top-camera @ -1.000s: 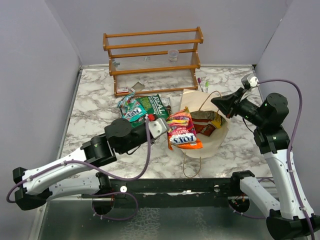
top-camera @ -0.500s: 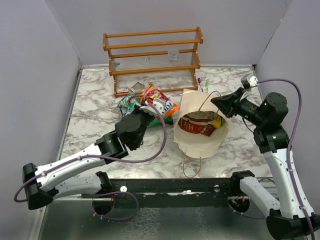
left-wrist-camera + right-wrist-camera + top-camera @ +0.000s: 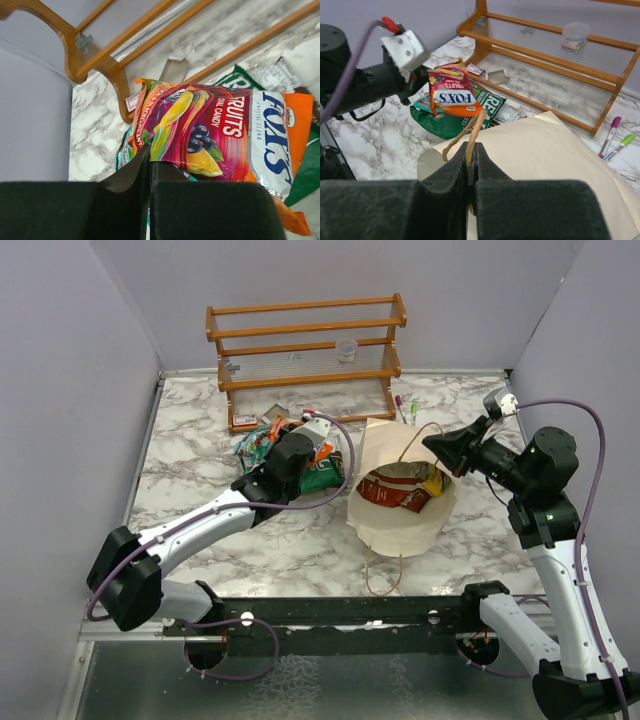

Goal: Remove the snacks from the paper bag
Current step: Place the snack at the center of the board.

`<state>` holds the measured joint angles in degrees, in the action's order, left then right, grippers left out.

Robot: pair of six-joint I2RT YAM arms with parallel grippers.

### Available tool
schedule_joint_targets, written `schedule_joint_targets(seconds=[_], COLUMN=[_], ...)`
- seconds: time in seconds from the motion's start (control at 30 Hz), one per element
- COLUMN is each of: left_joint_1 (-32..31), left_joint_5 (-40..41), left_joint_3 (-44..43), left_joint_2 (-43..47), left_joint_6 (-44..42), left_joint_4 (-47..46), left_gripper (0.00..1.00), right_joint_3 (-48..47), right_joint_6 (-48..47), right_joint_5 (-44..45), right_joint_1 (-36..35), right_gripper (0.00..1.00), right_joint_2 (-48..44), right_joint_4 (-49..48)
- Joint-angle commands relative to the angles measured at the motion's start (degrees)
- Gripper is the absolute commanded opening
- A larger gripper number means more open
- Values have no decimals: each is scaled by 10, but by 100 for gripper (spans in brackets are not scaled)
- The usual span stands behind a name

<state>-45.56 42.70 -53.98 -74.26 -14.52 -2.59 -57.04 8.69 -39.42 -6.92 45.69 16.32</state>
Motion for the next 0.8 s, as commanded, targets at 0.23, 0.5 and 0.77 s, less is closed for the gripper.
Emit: schedule_joint_targets(seconds=[0.23,0.5,0.77], left_joint_1=[63,64,66], left_joint_5=[-73,-52,-46], left_joint_3=[44,26,2], left_joint_2=[-53,-115,-141], left_joint_6=[54,42,65], left_joint_4=[-76,-34,6], left_gripper=[0,0,0], right_joint_3=[-11,-11,-11], right_joint_6=[-9,-3,-2], right_joint_5=[10,4,-1], right_joint_1=[-2,-2,-2], right_gripper=[2,2,2], right_joint_2=[-6,-11,-19], right_joint_4=[6,4,11])
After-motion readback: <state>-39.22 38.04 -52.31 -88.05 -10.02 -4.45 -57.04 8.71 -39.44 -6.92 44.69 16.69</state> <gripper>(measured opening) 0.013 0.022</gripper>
